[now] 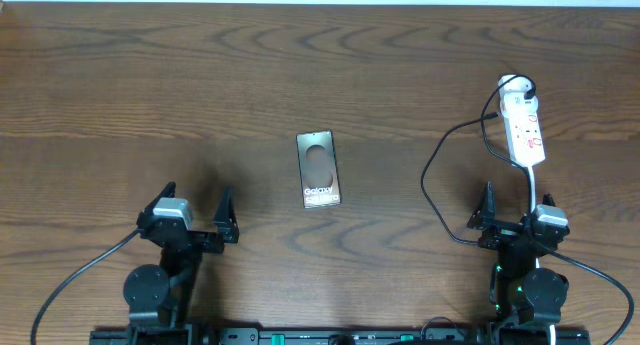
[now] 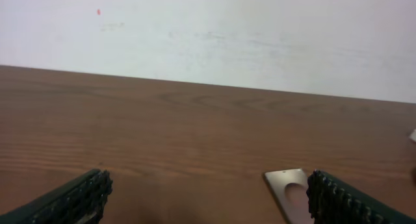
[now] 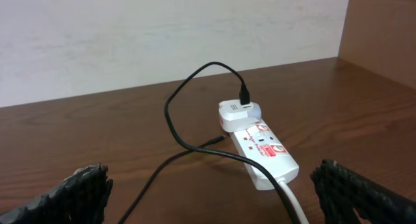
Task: Plug charger to phone and switch on socket
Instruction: 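Move the left gripper forward over the silver phone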
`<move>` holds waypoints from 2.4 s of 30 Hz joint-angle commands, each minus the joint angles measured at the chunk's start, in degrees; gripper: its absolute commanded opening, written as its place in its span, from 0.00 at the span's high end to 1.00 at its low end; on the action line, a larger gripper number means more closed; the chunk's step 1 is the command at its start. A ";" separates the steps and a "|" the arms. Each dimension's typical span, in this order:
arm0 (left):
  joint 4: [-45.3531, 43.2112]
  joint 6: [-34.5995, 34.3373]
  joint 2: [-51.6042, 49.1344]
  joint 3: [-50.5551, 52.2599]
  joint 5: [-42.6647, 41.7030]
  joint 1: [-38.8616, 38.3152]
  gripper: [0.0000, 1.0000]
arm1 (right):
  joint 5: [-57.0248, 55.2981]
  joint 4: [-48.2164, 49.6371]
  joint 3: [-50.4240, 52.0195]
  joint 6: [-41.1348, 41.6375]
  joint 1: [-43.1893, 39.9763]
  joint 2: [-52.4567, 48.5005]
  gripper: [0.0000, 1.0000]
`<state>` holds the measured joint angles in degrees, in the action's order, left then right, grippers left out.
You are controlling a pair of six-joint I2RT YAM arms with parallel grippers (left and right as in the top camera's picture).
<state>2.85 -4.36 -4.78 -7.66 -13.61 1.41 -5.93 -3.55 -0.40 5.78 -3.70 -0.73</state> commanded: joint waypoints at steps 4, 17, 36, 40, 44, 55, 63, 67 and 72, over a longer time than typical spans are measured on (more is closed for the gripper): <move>-0.13 -0.70 -9.75 -7.15 -3.89 0.24 0.02 | 0.13 -0.13 0.09 -0.72 -0.37 -0.09 0.01; 1.40 -6.05 -31.43 -21.18 -13.03 0.11 0.02 | 0.13 -0.13 0.09 -0.72 -0.37 -0.09 0.01; 9.88 -7.32 -47.36 -35.50 13.94 -25.35 0.02 | 0.13 -0.13 0.09 -0.72 -0.37 -0.09 0.01; 15.19 -7.32 -53.29 -42.29 22.58 -30.75 0.02 | 0.13 -0.13 0.09 -0.72 -0.37 -0.09 0.01; 22.34 -7.30 -61.27 -50.84 29.75 -35.08 0.02 | 0.13 -0.13 0.09 -0.72 -0.37 -0.09 0.01; 24.30 -6.27 -74.77 -57.13 29.29 -38.51 0.02 | 0.13 -0.13 0.09 -0.72 -0.37 -0.07 0.01; 24.46 -6.51 -77.99 -57.07 26.05 -38.51 0.02 | 0.13 -0.13 0.09 -0.72 -0.37 -0.09 0.01; 23.82 -16.39 -79.84 -57.07 26.12 -38.36 0.02 | 0.13 -0.13 0.09 -0.72 -0.37 -0.09 0.01; 22.97 -24.98 -84.32 -57.07 26.08 -38.36 0.02 | 0.13 -0.13 0.09 -0.72 -0.37 -0.09 0.01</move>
<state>26.26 -21.61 -86.13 -64.01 12.49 -36.97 -5.93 -3.55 -0.40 5.78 -3.70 -0.75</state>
